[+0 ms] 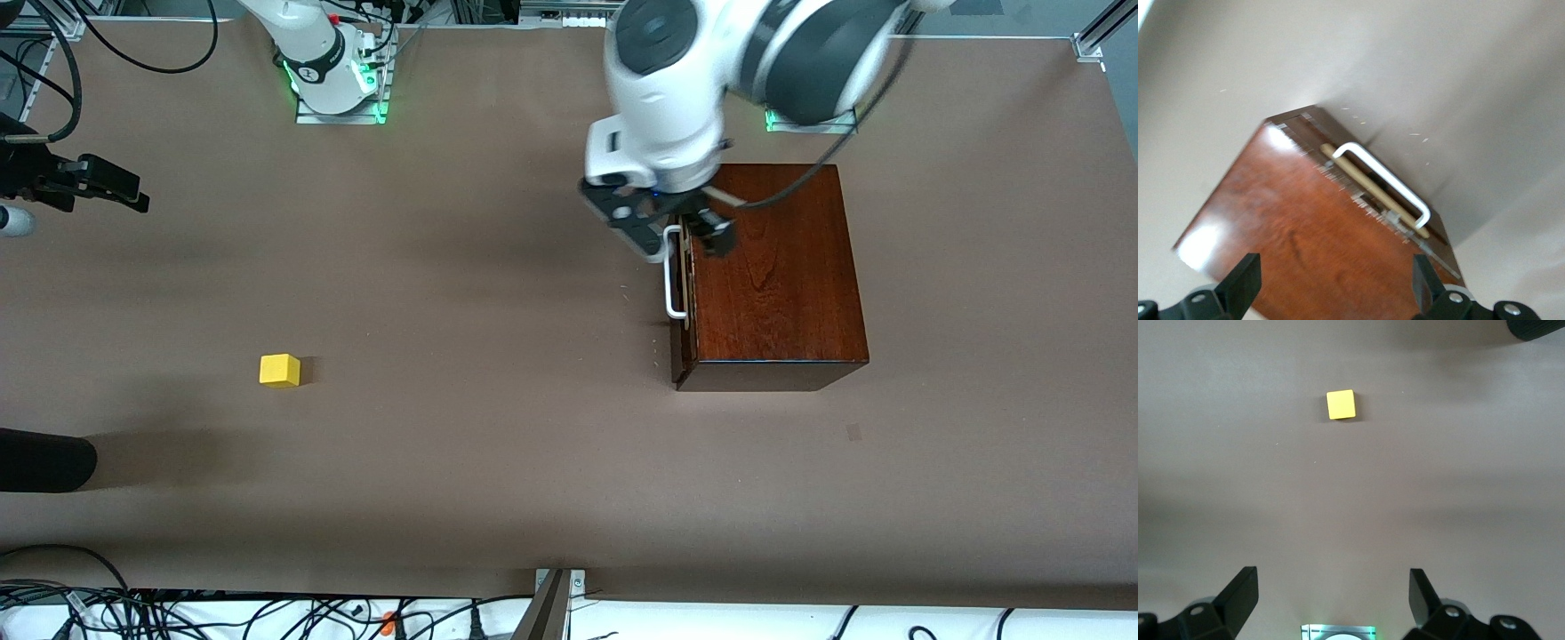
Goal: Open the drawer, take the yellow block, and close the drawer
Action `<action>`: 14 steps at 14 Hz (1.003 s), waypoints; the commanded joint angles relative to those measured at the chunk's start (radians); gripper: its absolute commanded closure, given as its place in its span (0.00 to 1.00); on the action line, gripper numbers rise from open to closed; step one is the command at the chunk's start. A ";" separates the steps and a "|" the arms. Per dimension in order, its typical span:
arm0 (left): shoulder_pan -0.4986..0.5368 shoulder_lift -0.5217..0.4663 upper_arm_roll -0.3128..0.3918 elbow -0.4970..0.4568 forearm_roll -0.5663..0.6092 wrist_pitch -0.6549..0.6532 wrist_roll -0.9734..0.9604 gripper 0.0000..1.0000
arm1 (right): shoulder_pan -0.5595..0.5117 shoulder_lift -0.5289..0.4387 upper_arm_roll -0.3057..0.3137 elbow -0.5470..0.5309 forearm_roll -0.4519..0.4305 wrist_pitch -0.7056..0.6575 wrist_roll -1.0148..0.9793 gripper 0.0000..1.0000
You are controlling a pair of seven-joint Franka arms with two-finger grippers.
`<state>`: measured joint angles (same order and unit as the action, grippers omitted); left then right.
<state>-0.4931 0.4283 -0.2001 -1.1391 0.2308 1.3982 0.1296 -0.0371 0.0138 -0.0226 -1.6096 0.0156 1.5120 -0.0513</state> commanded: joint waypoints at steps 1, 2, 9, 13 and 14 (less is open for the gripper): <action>0.082 -0.035 -0.002 0.019 -0.040 -0.030 -0.022 0.00 | -0.017 -0.003 0.013 0.004 -0.013 -0.013 -0.012 0.00; 0.103 -0.052 -0.004 0.019 -0.044 -0.031 -0.040 0.00 | -0.017 -0.003 0.012 0.004 -0.013 -0.013 -0.013 0.00; 0.306 -0.151 0.004 -0.011 -0.143 -0.111 -0.192 0.00 | -0.015 -0.003 0.013 0.004 -0.013 -0.015 -0.013 0.00; 0.317 -0.227 0.177 -0.105 -0.260 -0.112 -0.239 0.00 | -0.015 -0.003 0.013 0.004 -0.013 -0.013 -0.013 0.00; 0.317 -0.250 0.200 -0.146 -0.261 -0.085 -0.237 0.00 | -0.017 -0.003 0.013 0.004 -0.013 -0.013 -0.013 0.00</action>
<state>-0.1810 0.2648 -0.0487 -1.1615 0.0080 1.2615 -0.0866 -0.0378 0.0140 -0.0224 -1.6096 0.0153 1.5099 -0.0513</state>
